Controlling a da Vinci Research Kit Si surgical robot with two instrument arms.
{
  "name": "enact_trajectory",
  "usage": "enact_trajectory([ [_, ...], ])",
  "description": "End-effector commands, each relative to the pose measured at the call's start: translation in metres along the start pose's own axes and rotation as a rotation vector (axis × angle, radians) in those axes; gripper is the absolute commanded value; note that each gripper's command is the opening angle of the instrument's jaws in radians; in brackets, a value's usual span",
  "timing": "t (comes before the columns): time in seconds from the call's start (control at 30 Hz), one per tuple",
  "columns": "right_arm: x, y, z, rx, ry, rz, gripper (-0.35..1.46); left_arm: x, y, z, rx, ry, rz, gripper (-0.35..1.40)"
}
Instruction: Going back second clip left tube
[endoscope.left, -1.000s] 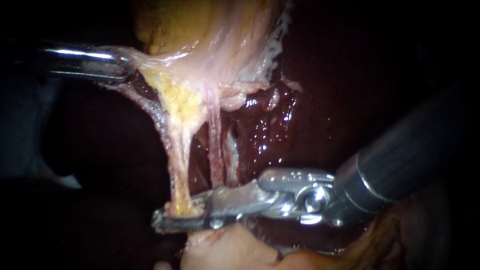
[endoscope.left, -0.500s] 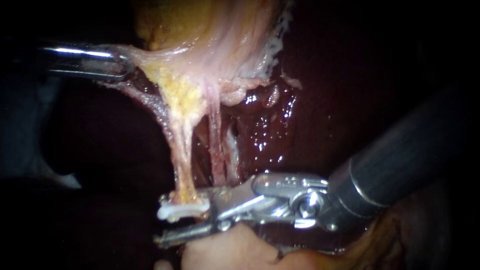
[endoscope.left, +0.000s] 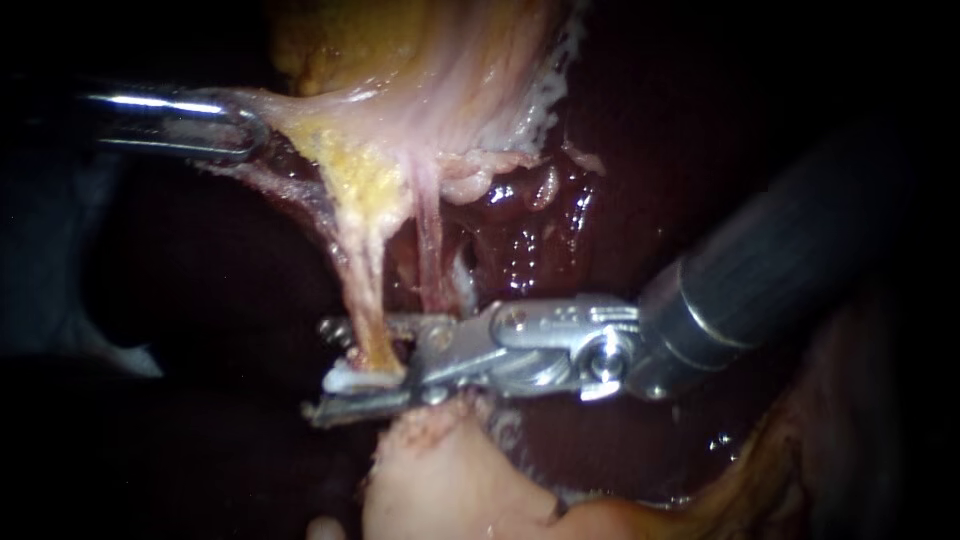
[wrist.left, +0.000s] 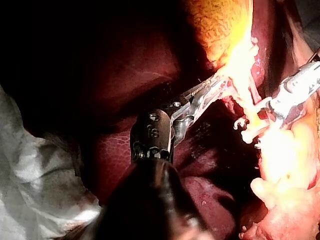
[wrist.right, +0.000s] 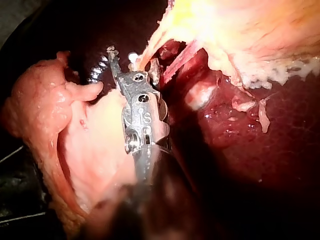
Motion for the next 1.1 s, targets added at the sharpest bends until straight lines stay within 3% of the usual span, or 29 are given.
enact_trajectory([
  [0.03,0.0001,0.0001,-0.0004,-0.004,-0.001,-0.008,0.5,0.0,0.0,0.0,0.0,0.0,0.0,-0.35],
  [0.47,0.0,0.0002,-0.007,-0.015,-0.009,-0.159,0.5,-0.0001,0.0,-0.0001,-0.001,0.0,0.001,-0.35],
  [0.87,-0.0008,-0.0005,-0.0138,-0.008,-0.013,-0.205,0.5,-0.0001,0.0,-0.0001,0.0,0.0,0.001,-0.35],
  [1.1,0.0002,0.0,-0.0182,-0.025,-0.02,-0.236,0.5,-0.0002,0.0,-0.0001,0.0,0.0,0.001,-0.35],
])
